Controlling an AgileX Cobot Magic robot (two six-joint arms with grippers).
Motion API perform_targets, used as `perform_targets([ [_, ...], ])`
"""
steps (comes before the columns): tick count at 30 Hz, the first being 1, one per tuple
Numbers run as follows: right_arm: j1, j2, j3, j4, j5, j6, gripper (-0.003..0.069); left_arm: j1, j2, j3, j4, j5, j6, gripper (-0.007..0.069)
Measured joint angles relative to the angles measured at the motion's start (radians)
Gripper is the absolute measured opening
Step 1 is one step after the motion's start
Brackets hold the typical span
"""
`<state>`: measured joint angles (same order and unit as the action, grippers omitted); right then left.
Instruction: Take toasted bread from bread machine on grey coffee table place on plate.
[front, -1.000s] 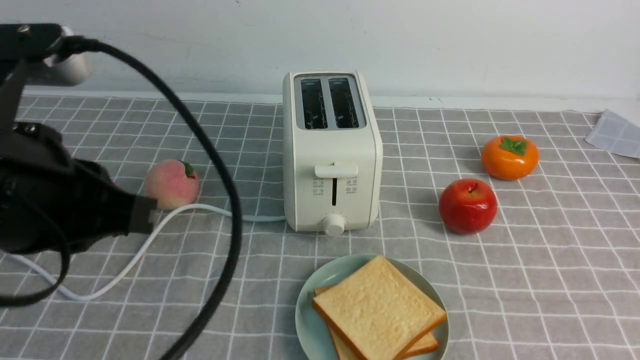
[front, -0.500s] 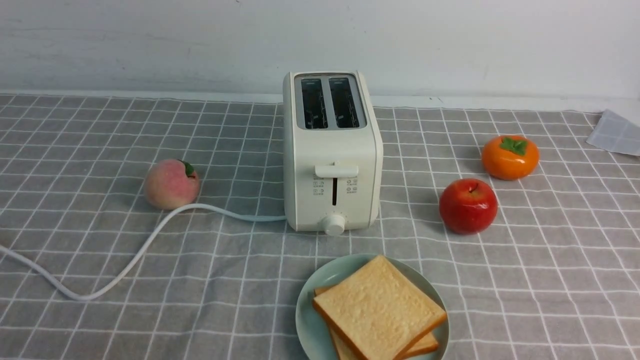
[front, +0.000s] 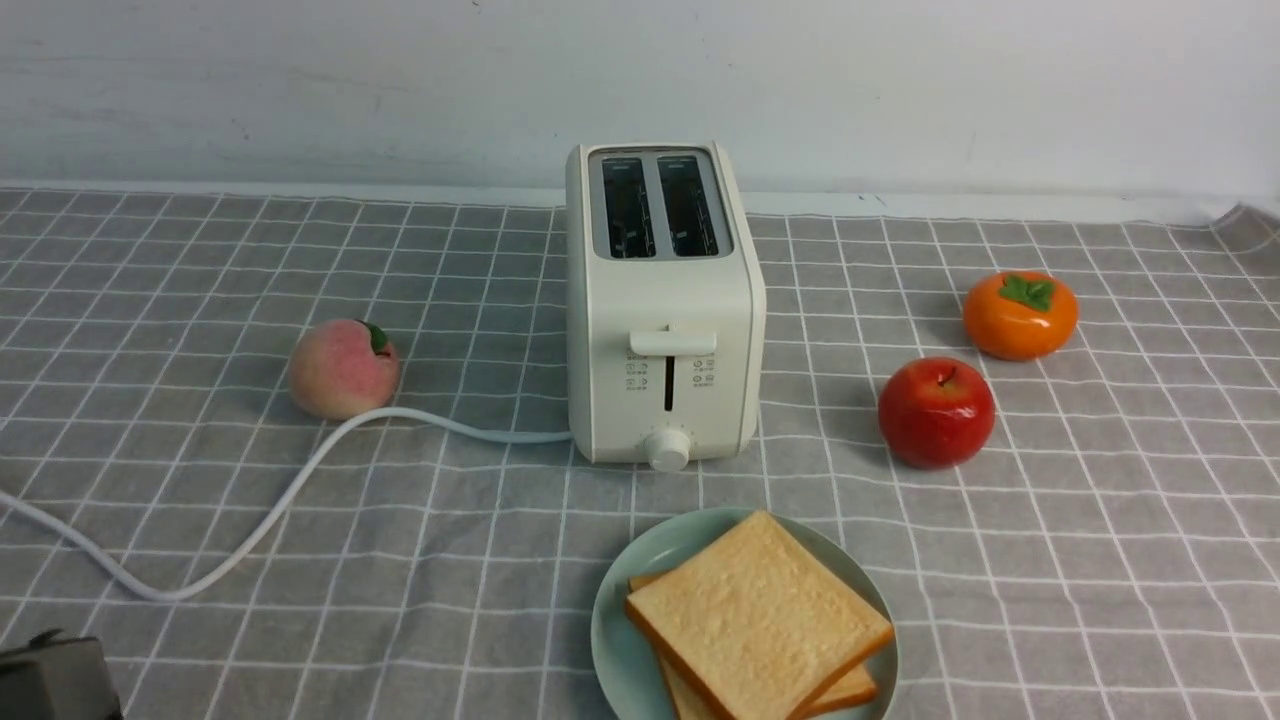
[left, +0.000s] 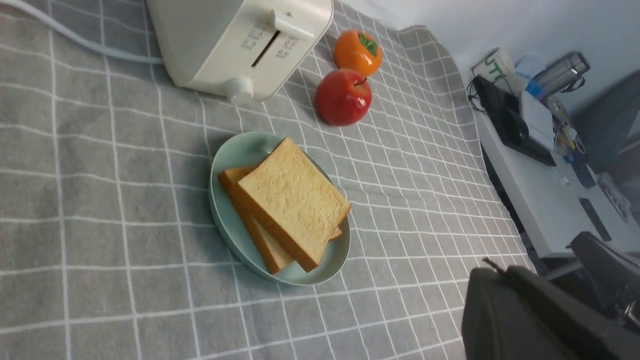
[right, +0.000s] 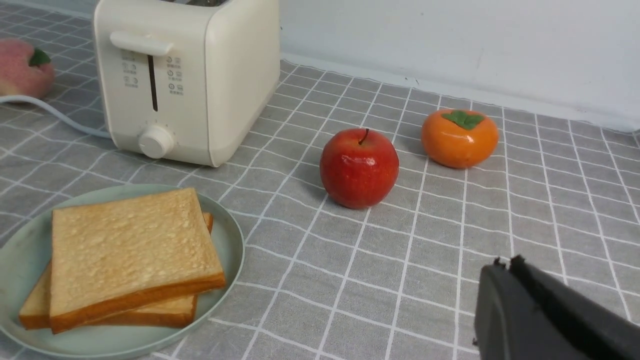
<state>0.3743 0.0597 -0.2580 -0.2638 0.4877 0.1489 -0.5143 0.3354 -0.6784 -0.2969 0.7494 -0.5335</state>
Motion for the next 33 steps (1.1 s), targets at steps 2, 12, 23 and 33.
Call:
perform_targets([
  [2,0.000,0.000,0.000,0.001,0.000,0.000,-0.0005,0.000,0.000,0.000,0.002,0.000,0.000,-0.0014],
  [12,0.000,0.000,0.000,0.005,0.000,0.001,0.0003,0.000,0.000,0.000,0.009,-0.002,0.000,-0.0014],
  [23,0.000,0.000,0.000,0.005,0.000,0.001,0.0012,0.003,-0.020,0.056,0.055,-0.060,0.016,-0.0014],
  [33,0.000,0.000,0.000,0.005,0.000,0.001,0.0023,0.295,-0.264,0.476,0.320,-0.361,0.151,-0.0013],
])
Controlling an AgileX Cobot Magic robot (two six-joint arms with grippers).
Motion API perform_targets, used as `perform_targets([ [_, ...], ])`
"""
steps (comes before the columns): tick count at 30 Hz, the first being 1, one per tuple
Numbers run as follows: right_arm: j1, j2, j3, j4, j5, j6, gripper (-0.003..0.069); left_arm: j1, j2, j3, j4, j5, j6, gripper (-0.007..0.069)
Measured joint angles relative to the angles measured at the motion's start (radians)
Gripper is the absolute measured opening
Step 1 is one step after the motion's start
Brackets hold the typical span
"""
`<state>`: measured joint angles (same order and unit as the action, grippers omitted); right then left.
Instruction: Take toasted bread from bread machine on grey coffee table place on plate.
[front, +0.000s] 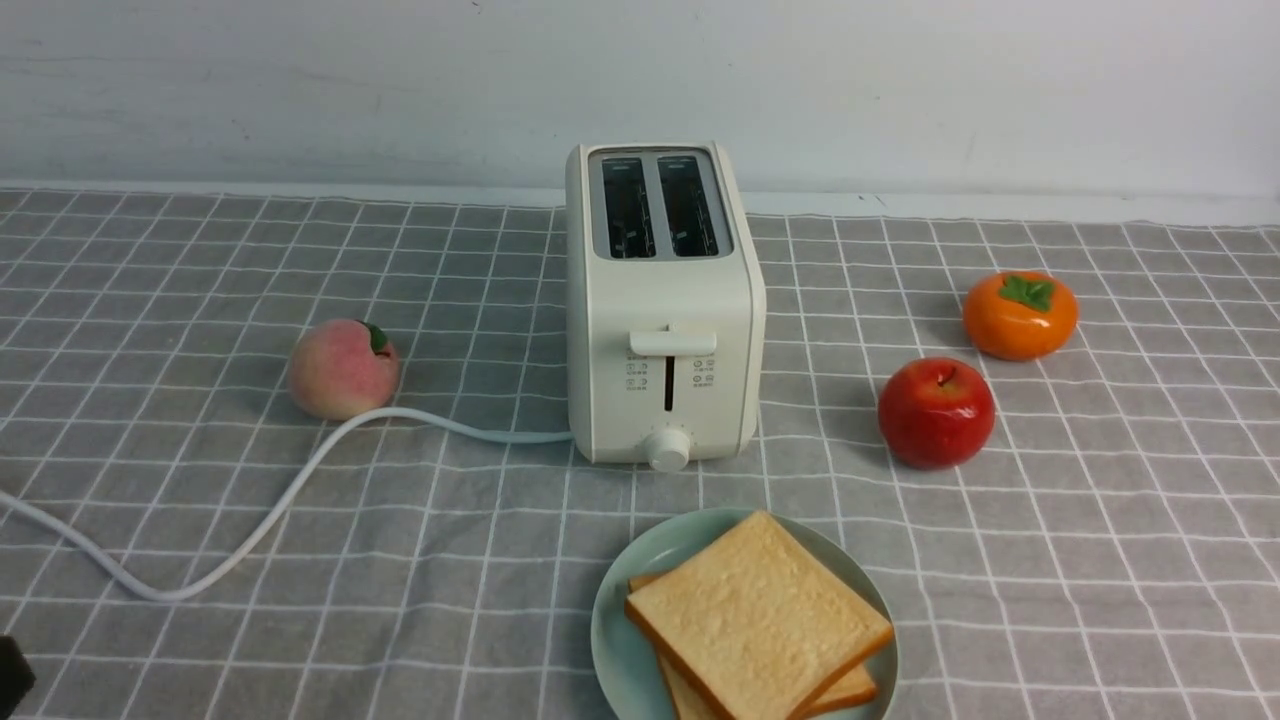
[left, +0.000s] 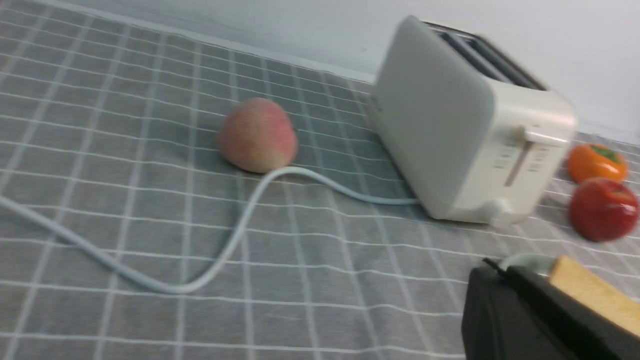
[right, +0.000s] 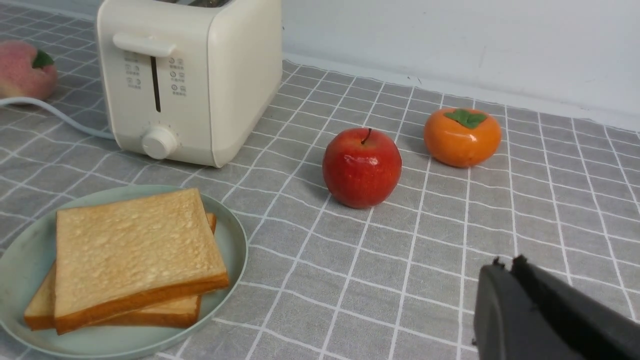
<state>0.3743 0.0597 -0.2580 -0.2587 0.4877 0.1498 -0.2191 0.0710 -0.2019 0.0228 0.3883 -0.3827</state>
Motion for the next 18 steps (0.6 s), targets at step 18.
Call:
perform_targets([
  [18,0.000,0.000,0.000,0.001,0.000,0.000,0.0043,0.173,-0.081,0.231,0.046,0.007,0.006,0.0000],
])
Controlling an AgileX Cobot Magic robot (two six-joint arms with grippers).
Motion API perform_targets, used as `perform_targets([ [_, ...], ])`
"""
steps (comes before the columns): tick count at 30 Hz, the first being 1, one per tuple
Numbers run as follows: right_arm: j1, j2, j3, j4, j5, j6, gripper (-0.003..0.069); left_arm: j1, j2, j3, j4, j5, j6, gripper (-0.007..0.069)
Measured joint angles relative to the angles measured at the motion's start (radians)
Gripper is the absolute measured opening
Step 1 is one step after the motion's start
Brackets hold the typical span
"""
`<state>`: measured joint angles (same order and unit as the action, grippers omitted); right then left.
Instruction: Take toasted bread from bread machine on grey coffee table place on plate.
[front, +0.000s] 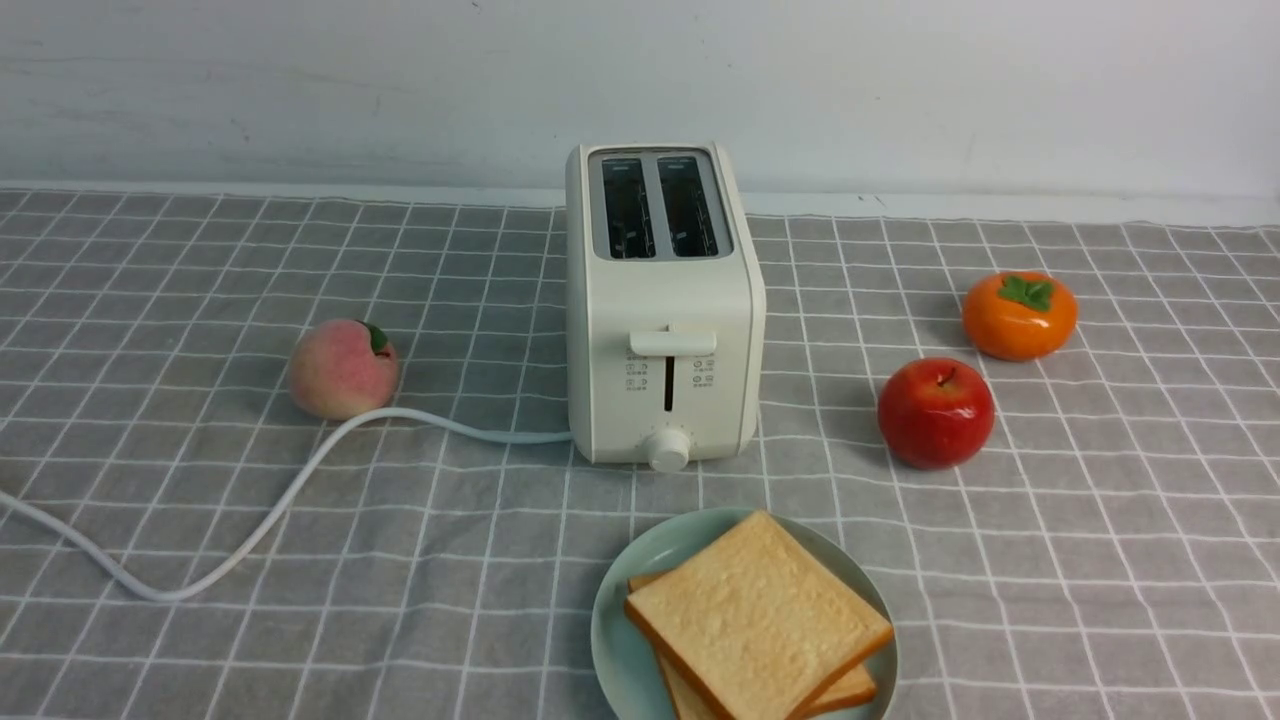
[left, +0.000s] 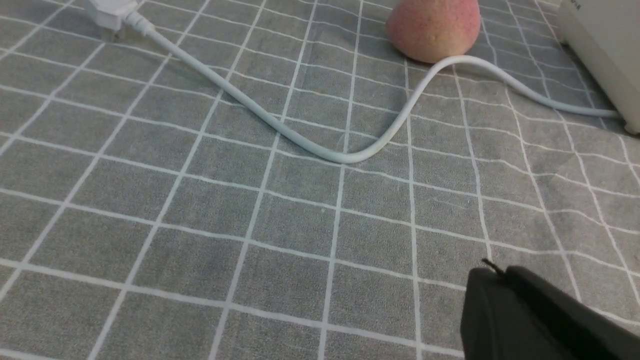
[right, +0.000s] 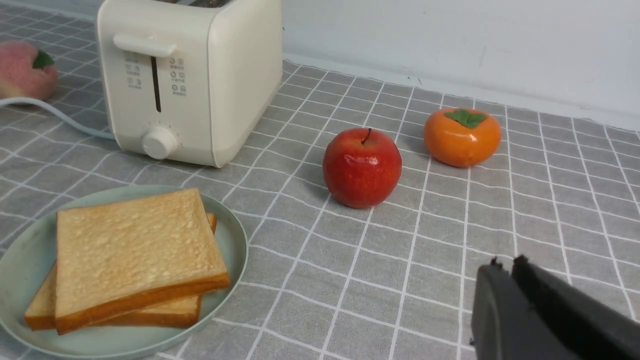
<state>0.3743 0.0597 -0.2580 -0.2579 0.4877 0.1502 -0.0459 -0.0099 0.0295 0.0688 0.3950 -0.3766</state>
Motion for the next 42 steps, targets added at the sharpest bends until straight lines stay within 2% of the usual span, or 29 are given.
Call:
perform_targets([
  [37,0.000,0.000,0.000,0.000,0.000,0.001,0.0095,0.000,0.000,0.001,0.000,0.000,-0.001,0.0004],
  [42,-0.025,-0.013,0.000,-0.001,0.000,0.001,0.0104,0.000,0.000,0.001,0.000,0.000,-0.001,0.0009],
])
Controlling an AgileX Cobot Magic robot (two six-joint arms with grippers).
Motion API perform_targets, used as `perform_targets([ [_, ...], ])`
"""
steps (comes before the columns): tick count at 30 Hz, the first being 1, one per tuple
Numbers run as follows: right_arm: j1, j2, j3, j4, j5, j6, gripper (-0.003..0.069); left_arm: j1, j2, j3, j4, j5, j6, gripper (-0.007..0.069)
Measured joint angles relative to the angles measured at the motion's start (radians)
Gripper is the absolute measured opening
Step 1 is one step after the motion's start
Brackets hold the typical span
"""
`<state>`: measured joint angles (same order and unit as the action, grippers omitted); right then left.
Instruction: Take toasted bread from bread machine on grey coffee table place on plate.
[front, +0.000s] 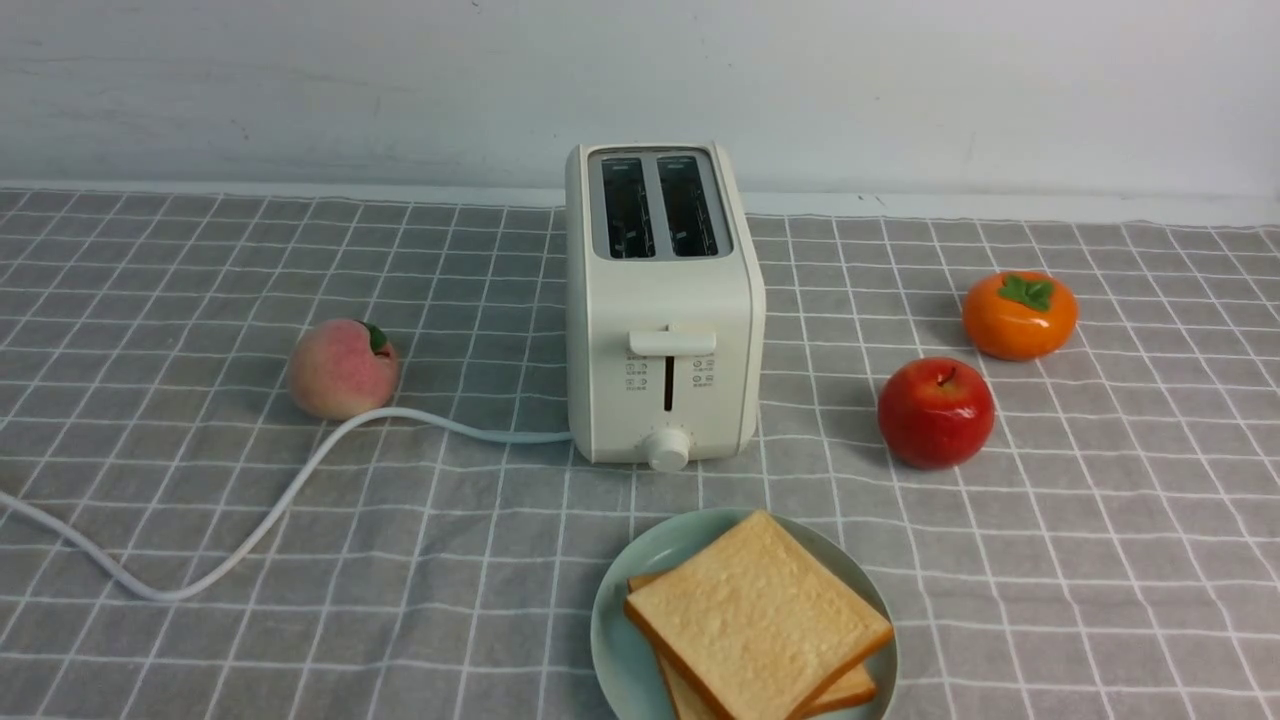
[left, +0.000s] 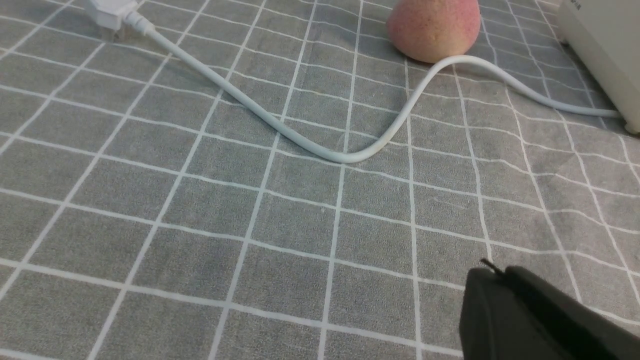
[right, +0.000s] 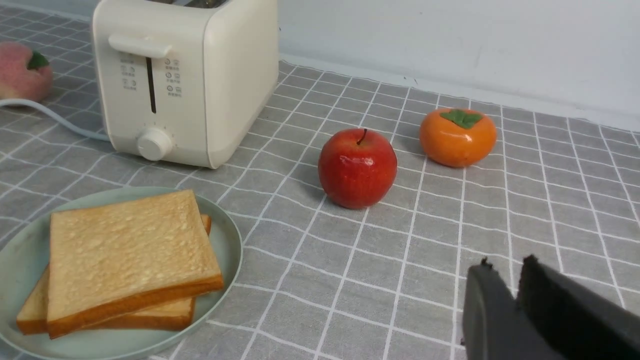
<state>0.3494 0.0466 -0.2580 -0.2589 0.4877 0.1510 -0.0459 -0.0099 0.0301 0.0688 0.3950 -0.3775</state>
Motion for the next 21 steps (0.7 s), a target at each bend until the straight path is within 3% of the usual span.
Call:
perform_targets([
  [10,-0.205,-0.058,0.017,0.099,0.033,0.046,0.0106,0.000,0.000,0.000,0.000,-0.001,0.000,0.0020],
  [17,-0.292,-0.058,0.192,0.200,-0.026,0.049,0.0111,0.000,0.000,0.000,0.000,-0.001,0.000,0.0020],
  [21,-0.391,-0.058,0.263,0.259,-0.058,0.046,0.0118,0.000,0.000,0.000,0.000,-0.002,0.000,0.0020],
])
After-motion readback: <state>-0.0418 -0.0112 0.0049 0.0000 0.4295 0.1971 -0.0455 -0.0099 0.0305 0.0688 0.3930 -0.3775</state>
